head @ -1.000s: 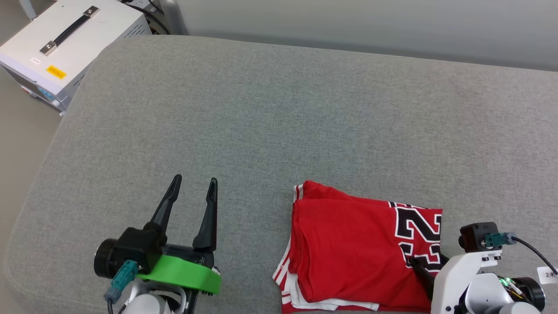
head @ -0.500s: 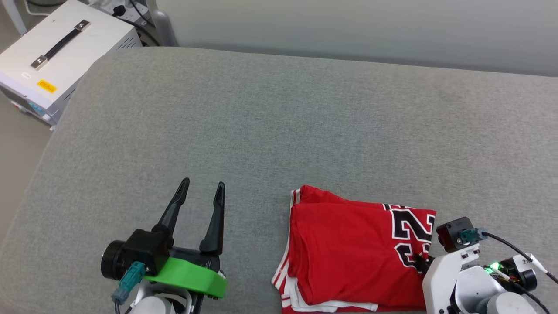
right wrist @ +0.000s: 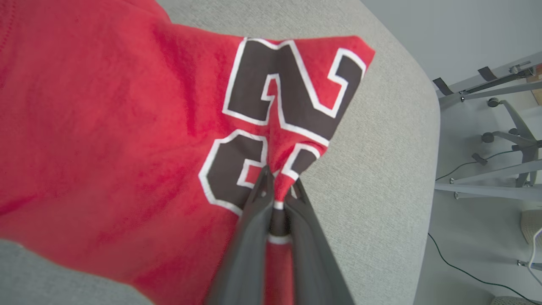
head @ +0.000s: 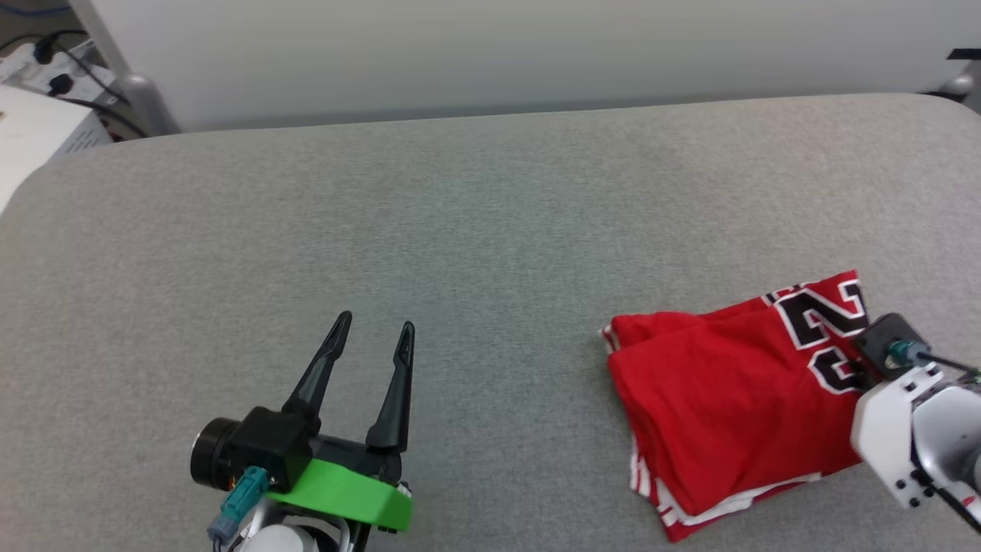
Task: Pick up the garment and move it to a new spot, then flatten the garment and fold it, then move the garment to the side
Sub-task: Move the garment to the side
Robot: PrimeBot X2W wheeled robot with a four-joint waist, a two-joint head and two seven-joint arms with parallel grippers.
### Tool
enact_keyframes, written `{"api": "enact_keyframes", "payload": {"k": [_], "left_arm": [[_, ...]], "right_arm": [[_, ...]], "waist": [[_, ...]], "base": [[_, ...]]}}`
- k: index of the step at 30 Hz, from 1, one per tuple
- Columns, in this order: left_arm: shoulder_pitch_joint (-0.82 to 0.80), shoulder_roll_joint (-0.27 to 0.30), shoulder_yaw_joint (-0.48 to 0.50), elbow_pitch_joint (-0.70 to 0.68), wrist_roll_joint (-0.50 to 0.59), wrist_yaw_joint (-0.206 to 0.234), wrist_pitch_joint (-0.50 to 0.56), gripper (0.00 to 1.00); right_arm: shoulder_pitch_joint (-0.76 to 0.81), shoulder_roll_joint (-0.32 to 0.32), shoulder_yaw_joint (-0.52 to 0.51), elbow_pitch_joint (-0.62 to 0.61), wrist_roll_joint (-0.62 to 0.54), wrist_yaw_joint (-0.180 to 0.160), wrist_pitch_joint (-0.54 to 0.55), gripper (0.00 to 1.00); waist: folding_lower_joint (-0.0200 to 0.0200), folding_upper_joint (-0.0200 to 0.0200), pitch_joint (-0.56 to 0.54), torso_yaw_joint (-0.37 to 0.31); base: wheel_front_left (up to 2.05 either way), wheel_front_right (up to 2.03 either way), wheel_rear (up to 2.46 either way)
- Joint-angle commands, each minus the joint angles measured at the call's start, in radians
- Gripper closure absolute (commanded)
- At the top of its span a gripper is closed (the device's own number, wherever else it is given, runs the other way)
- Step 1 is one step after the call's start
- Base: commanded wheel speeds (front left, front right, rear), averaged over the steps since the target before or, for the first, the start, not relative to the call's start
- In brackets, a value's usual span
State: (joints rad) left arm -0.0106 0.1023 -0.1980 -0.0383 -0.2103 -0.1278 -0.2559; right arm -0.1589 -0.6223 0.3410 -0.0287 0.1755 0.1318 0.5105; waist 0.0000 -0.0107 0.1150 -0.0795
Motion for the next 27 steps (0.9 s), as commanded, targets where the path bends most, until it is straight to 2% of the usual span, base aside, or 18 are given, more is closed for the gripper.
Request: {"api": "enact_keyframes", "payload": {"k": [1,6,12,17,22,27], "left_arm": [[-0.013,0.009,-0.008,-0.008,0.011,-0.003,-0.006,0.0],[-0.054,0.031,-0.046,-0.037,0.02,-0.003,-0.006,0.0],[-0.112,0.075,-0.066,-0.087,0.031,-0.003,-0.006,0.0],[-0.154,0.119,-0.074,-0.13,0.036,-0.003,-0.006,0.0],[-0.188,0.155,-0.073,-0.169,0.037,-0.003,-0.006,0.0],[-0.207,0.171,-0.066,-0.202,0.039,-0.003,-0.006,0.0]], "right_arm": [[-0.024,-0.028,-0.013,0.001,-0.001,-0.001,-0.001,1.0],[-0.066,-0.145,-0.041,0.053,0.004,-0.001,-0.03,1.0],[-0.104,-0.205,-0.15,0.164,-0.007,-0.001,-0.105,1.0],[-0.142,-0.199,-0.306,0.29,-0.055,-0.001,-0.204,1.0],[-0.191,-0.153,-0.453,0.416,-0.103,-0.001,-0.29,1.0],[-0.238,-0.106,-0.539,0.492,-0.138,-0.001,-0.336,1.0]], "waist": [[0.0,0.0107,0.056,-0.099],[0.0,0.0107,0.144,-0.156],[0.0,0.0107,0.261,-0.182],[0.0,0.0107,0.346,-0.174],[0.0,0.0107,0.412,-0.152],[0.0,0.0107,0.464,-0.137]], "base": [[0.0,0.0,0.0],[0.0,0.0,0.0],[0.0,0.0,0.0],[0.0,0.0,0.0],[0.0,0.0,0.0],[0.0,0.0,0.0]]}}
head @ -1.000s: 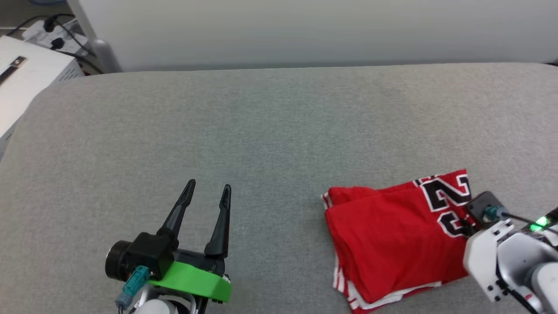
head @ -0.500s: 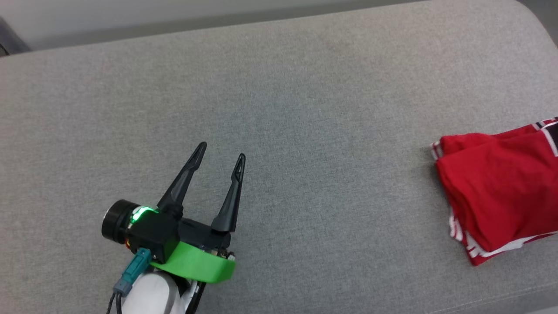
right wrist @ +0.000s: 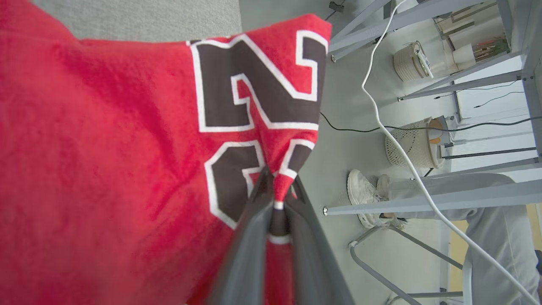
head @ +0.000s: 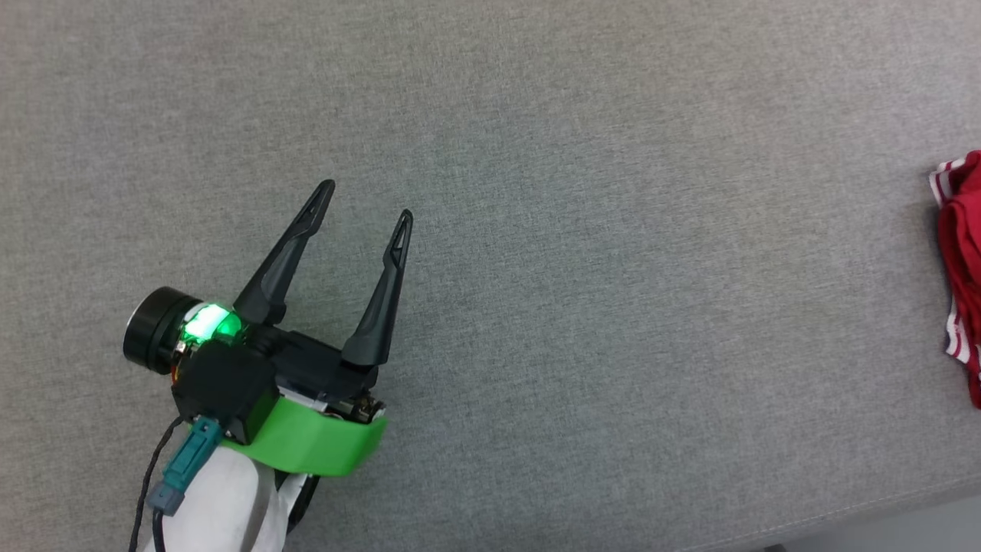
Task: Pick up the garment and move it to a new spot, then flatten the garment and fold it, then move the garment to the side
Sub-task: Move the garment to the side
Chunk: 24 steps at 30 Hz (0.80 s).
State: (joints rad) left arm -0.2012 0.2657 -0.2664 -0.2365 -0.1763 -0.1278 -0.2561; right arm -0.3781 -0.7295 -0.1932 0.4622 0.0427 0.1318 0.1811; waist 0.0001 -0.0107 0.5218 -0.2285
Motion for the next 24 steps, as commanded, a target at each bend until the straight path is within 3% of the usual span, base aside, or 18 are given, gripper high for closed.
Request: {"api": "enact_keyframes", "payload": {"k": [1,9,11,12,19,24], "left_arm": [[-0.019,0.012,0.003,-0.009,0.006,-0.003,-0.006,0.0],[-0.042,0.018,-0.001,-0.011,0.008,-0.003,-0.006,0.0],[-0.042,0.011,-0.003,-0.004,0.006,-0.003,-0.006,0.0],[-0.042,0.007,-0.004,0.002,0.005,-0.003,-0.006,0.0],[-0.035,-0.032,-0.004,0.035,-0.001,-0.003,-0.006,0.0],[-0.007,-0.073,0.014,0.071,-0.011,-0.003,-0.006,0.0]], "right_arm": [[-0.032,0.008,-0.018,0.018,-0.012,-0.001,-0.018,1.0],[-0.128,0.041,-0.087,0.168,-0.049,-0.001,-0.079,0.99],[-0.143,0.044,-0.096,0.2,-0.061,-0.001,-0.093,0.56],[-0.151,0.048,-0.106,0.217,-0.065,-0.001,-0.105,0.0],[-0.181,0.049,-0.094,0.267,-0.108,-0.001,-0.184,0.0],[-0.198,0.068,-0.016,0.205,-0.061,-0.001,-0.245,0.0]], "waist": [[-0.0001,0.0107,0.067,0.016],[-0.0001,0.0107,0.094,0.041],[-0.0001,0.0107,0.084,0.046],[-0.0001,0.0107,0.075,0.048],[-0.0001,0.0107,-0.019,0.064],[-0.0001,0.0107,-0.129,0.089]], "base": [[0.0,0.0,0.0],[0.0,0.0,0.0],[0.0,0.0,0.0],[0.0,0.0,0.0],[0.0,0.0,0.0],[0.0,0.0,0.0]]}}
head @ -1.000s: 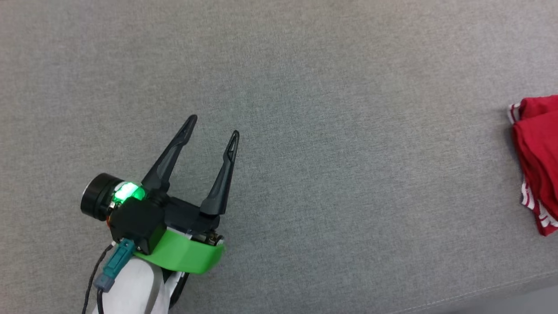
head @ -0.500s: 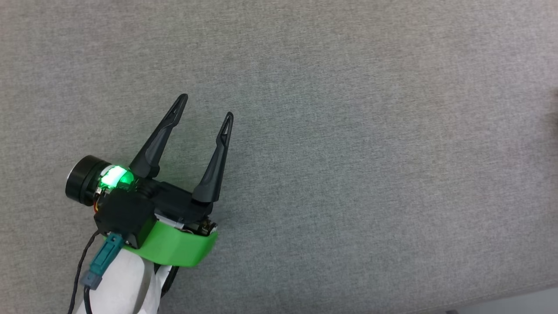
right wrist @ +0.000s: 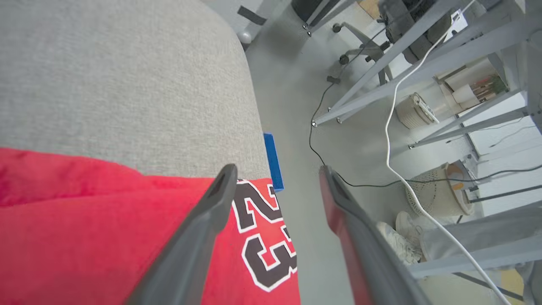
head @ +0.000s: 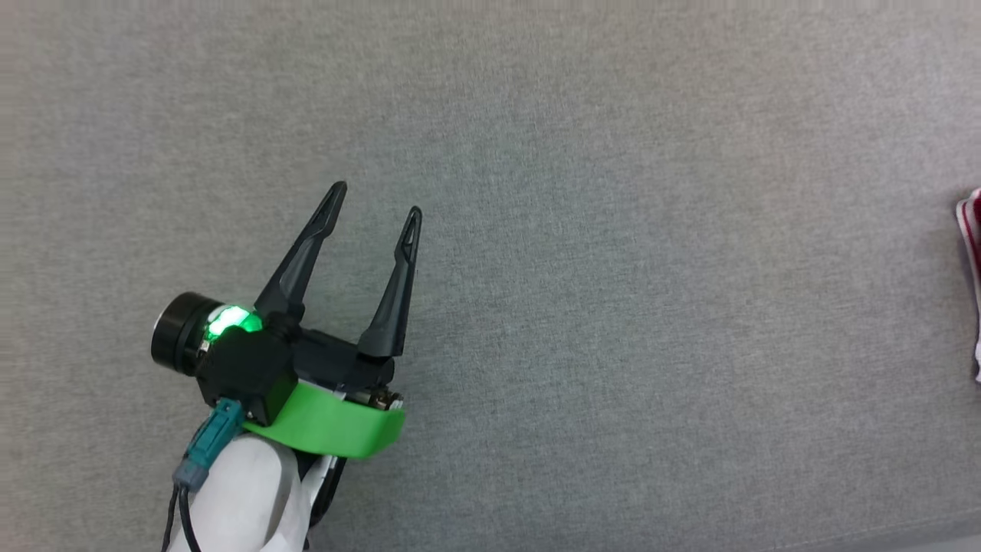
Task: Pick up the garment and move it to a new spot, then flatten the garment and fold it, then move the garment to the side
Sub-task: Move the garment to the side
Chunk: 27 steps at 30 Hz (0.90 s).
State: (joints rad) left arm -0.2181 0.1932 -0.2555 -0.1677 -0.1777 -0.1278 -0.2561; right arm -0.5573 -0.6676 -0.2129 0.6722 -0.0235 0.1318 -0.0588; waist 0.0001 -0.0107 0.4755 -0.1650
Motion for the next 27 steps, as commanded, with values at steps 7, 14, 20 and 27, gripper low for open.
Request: {"api": "enact_keyframes", "payload": {"k": [7,14,20,27], "left_arm": [[0.086,-0.045,0.07,0.051,-0.014,-0.003,-0.006,0.0],[0.16,-0.074,0.116,0.088,-0.011,-0.003,-0.006,0.0],[0.202,-0.091,0.132,0.121,-0.005,-0.003,-0.006,0.0],[0.249,-0.113,0.155,0.144,0.005,-0.003,-0.006,0.0]], "right_arm": [[0.028,0.089,0.116,-0.243,0.152,-0.001,-0.002,0.0],[0.213,0.26,0.142,-0.58,0.233,-0.001,0.024,0.0],[0.366,0.391,0.157,-0.724,0.263,-0.001,-0.013,0.0],[0.504,0.525,0.157,-0.77,0.273,-0.001,-0.101,0.0]], "waist": [[-0.0001,0.0107,-0.234,0.075],[-0.0001,0.0107,-0.341,0.132],[-0.0001,0.0107,-0.387,0.176],[-0.0001,0.0107,-0.425,0.198]], "base": [[0.0,0.0,0.0],[0.0,0.0,0.0],[0.0,0.0,0.0],[0.0,0.0,0.0]]}}
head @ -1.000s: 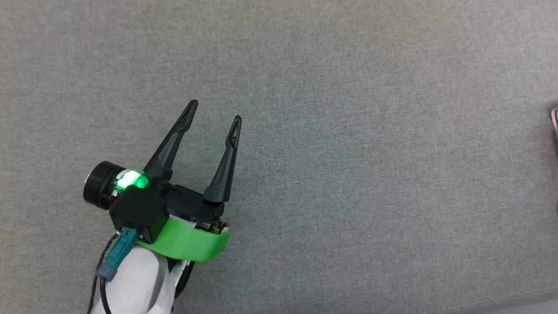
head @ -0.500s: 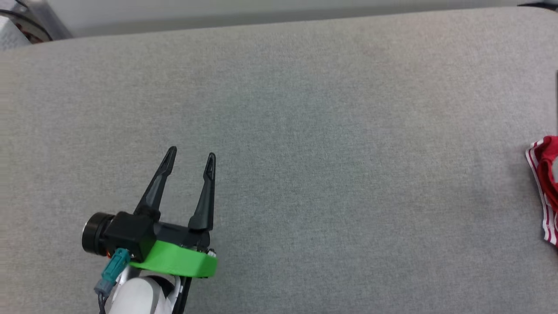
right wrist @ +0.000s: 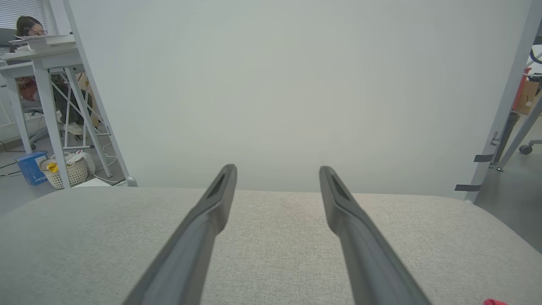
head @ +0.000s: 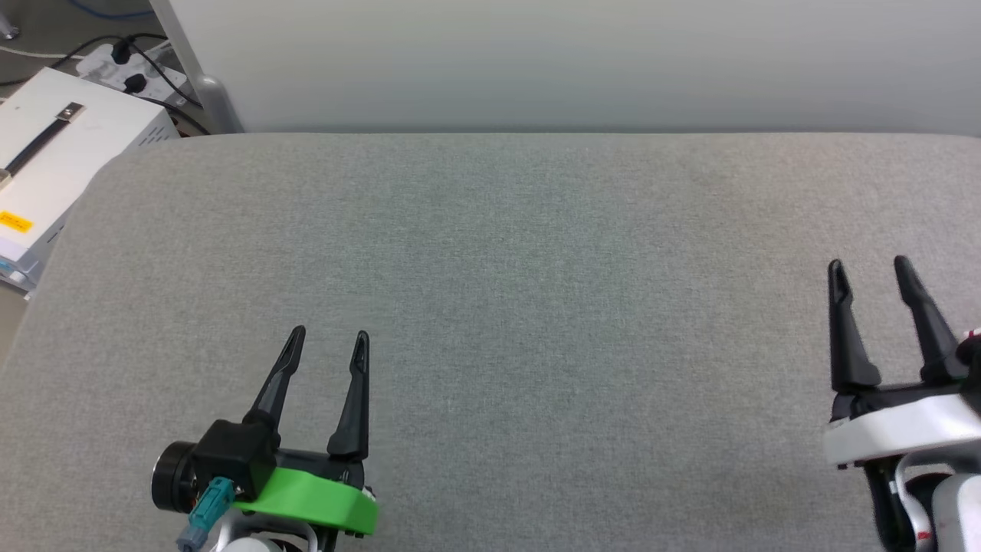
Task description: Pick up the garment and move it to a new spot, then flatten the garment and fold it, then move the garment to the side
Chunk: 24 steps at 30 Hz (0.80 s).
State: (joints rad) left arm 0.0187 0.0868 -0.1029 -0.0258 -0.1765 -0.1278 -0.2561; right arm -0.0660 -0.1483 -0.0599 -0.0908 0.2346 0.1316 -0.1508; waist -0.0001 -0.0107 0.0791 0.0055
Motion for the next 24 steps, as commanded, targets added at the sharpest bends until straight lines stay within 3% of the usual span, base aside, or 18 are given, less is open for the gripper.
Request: {"api": "enact_keyframes", "payload": {"k": [1,6,24], "left_arm": [[0.016,-0.009,0.004,0.002,0.005,-0.003,-0.006,0.0],[0.024,-0.018,0.012,0.017,0.008,-0.003,-0.006,0.0],[0.028,-0.035,0.041,0.055,0.05,-0.003,-0.006,0.0]], "right_arm": [[0.025,0.015,0.012,-0.006,0.013,-0.001,-0.018,0.0],[0.062,0.02,0.075,0.031,0.003,-0.001,-0.06,0.0],[0.075,0.066,0.083,0.141,-0.037,-0.001,-0.108,0.0]], "waist": [[0.0001,0.0107,-0.03,0.029],[0.0001,0.0107,-0.03,0.036],[0.0001,0.0107,-0.03,0.035]], "base": [[0.0,0.0,0.0],[0.0,0.0,0.0],[0.0,0.0,0.0]]}}
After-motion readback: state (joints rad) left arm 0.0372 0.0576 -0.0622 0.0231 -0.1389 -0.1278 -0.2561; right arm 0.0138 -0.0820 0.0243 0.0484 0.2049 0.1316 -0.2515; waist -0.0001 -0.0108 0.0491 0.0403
